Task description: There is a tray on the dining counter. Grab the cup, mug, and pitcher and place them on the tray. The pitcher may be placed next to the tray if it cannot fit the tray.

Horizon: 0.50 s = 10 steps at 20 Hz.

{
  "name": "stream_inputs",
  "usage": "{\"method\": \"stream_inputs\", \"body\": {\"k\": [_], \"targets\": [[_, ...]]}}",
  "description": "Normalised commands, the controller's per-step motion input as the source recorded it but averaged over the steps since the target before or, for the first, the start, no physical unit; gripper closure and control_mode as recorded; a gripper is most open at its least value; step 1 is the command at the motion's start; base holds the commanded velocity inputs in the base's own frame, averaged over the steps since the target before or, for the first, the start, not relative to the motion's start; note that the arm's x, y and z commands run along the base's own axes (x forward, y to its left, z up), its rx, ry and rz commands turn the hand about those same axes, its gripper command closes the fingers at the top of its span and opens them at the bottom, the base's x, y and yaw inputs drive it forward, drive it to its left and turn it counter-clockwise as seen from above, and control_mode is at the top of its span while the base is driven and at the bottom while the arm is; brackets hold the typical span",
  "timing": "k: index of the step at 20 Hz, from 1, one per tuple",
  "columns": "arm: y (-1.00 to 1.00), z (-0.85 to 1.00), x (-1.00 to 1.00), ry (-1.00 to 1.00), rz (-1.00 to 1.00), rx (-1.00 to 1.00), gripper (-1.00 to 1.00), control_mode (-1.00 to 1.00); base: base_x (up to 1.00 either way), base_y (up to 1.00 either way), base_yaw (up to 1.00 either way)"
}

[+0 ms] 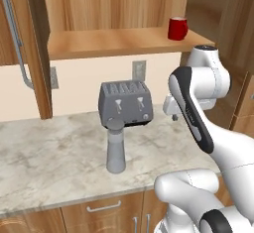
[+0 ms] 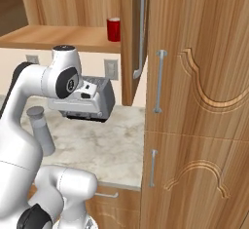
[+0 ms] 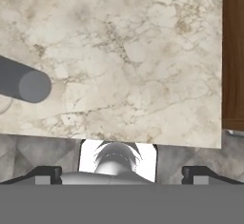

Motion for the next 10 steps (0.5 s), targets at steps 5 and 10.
{"method": "stream_inputs", "body": {"k": [5, 10], "targets": [[0.00, 0.00, 0.00, 0.00, 0.00, 0.00, -1.00, 1.00, 0.01, 0.00, -0.02], [0.00, 0.00, 0.00, 0.00, 0.00, 0.00, -1.00, -1.00, 0.00, 0.00, 0.00]]}}
